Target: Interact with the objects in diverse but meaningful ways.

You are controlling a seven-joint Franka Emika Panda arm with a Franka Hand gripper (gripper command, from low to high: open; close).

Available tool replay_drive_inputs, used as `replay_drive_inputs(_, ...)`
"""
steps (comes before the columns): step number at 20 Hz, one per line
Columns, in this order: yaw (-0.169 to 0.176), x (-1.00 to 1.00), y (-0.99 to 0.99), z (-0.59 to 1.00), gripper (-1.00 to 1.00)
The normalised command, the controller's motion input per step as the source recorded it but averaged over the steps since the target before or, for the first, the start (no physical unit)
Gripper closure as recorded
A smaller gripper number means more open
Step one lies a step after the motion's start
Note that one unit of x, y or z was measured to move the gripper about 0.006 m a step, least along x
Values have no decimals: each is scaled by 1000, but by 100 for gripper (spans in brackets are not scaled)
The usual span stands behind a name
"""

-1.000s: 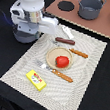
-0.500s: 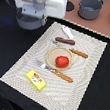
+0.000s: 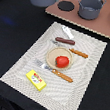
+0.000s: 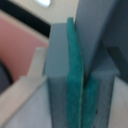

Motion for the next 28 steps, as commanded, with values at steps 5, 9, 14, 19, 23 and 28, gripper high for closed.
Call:
replay_drive_inputs(5,0,666,858,357,100)
replay_drive_inputs(9,0,740,806,149,100)
replay_drive_inputs(14,0,726,809,16,100)
replay_drive_inputs(19,0,478,633,-191,100)
replay_drive_inputs(23,0,85,475,-124,100)
replay_drive_inputs(28,0,17,537,-121,100)
